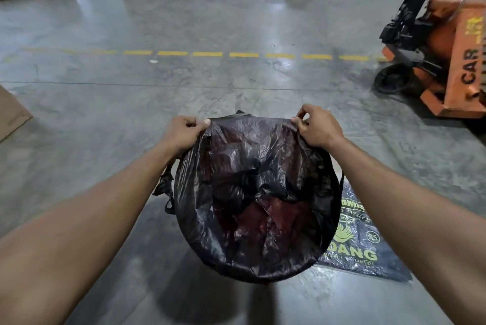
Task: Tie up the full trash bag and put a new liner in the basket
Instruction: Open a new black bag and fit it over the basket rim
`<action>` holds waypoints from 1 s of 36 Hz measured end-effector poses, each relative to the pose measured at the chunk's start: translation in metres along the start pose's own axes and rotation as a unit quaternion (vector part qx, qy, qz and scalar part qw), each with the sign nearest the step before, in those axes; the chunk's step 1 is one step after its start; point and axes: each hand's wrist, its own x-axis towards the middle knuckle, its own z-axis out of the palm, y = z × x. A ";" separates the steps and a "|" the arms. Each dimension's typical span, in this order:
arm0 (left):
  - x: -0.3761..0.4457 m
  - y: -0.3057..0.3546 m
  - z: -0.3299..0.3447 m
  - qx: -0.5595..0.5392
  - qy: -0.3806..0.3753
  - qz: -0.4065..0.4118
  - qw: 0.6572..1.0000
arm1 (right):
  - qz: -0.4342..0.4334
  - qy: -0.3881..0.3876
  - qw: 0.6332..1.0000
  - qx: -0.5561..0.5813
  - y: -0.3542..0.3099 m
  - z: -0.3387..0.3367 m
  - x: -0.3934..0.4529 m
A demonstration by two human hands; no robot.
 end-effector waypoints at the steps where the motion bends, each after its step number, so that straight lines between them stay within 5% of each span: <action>1: -0.001 0.000 0.000 -0.010 -0.013 -0.025 1.000 | 0.016 -0.008 1.000 0.007 0.000 0.000 0.002; 8: -0.017 -0.007 -0.003 -0.122 -0.122 -0.168 0.971 | 0.156 -0.096 0.974 0.133 0.013 0.006 0.014; 12: -0.037 -0.018 -0.013 -0.190 -0.168 -0.215 0.943 | 0.239 -0.096 0.917 0.304 0.028 0.012 -0.007; 17: -0.060 -0.040 -0.010 -0.262 -0.151 -0.226 0.926 | 0.290 -0.068 0.857 0.421 0.065 0.026 -0.031; 20: -0.055 -0.069 -0.002 -0.215 -0.143 -0.243 0.935 | 0.288 -0.055 0.832 0.470 0.065 0.026 -0.052; 29: -0.094 -0.070 0.022 -0.238 0.094 -0.278 0.926 | 0.335 -0.002 0.848 0.411 0.081 0.063 -0.105; 32: -0.094 -0.077 0.015 -0.122 0.153 -0.241 0.950 | 0.368 0.076 0.830 0.412 0.079 0.061 -0.118; 36: -0.104 -0.055 0.000 -0.210 0.154 -0.153 0.953 | 0.352 0.145 0.826 0.415 0.063 0.040 -0.134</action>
